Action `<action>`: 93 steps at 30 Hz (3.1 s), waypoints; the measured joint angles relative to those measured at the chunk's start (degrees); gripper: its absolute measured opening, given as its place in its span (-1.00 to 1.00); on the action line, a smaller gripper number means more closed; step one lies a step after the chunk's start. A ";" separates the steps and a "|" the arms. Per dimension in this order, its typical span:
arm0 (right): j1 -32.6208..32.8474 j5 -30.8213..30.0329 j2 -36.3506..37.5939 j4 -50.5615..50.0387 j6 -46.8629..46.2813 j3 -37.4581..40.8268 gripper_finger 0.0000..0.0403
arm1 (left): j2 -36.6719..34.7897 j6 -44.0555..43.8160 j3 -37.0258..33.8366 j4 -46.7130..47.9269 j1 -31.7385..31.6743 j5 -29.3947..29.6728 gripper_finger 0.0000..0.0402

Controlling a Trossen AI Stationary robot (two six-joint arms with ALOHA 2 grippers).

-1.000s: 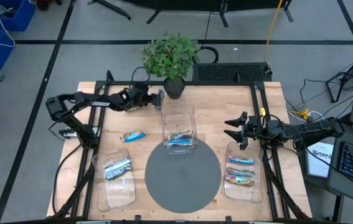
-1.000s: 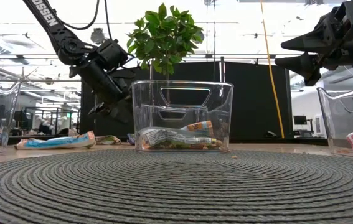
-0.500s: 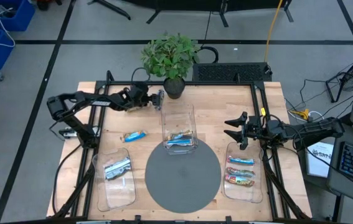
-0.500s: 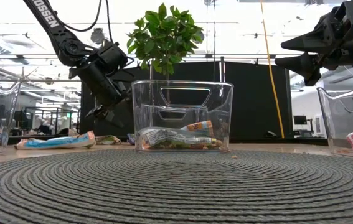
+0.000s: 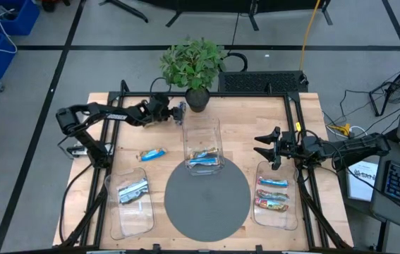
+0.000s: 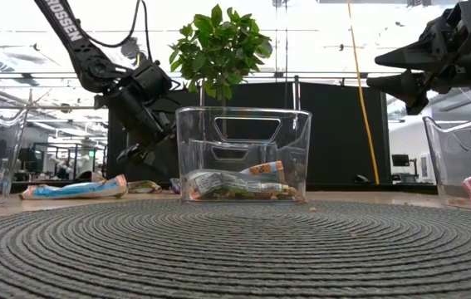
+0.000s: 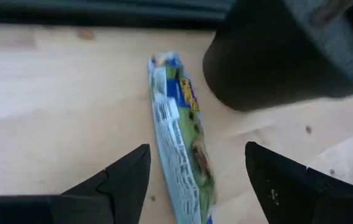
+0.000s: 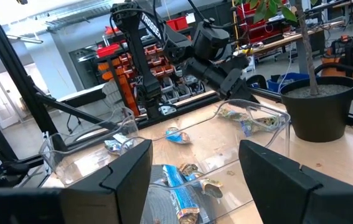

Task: Pick and place Granola Bars by type
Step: Put the green granola bar into the left transparent bin

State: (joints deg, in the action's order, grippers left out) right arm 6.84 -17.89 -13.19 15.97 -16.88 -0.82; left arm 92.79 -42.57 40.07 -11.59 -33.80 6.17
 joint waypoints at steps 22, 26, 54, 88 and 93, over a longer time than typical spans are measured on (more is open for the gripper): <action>0.00 0.01 0.01 0.00 0.00 0.00 0.16 | 5.51 -2.81 0.00 -3.53 0.00 -3.58 0.39; 0.00 0.00 0.02 -0.01 0.00 0.01 0.16 | 5.51 -3.59 0.00 -3.65 -0.24 -3.64 0.38; 0.01 0.01 0.01 -0.01 0.00 -0.01 0.16 | 5.40 -5.97 0.00 -0.54 -0.35 -2.90 -0.98; 0.00 0.00 0.02 -0.02 0.00 -0.01 0.16 | -44.27 1.75 -0.04 33.83 8.95 -4.55 -1.00; 0.00 0.00 0.00 -0.02 0.00 -0.02 0.16 | -50.63 5.28 0.83 44.65 12.96 -9.67 -1.00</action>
State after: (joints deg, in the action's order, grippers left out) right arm 6.83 -17.89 -13.19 15.94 -16.88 -0.84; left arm 42.16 -37.29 40.91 33.06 -20.85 -3.50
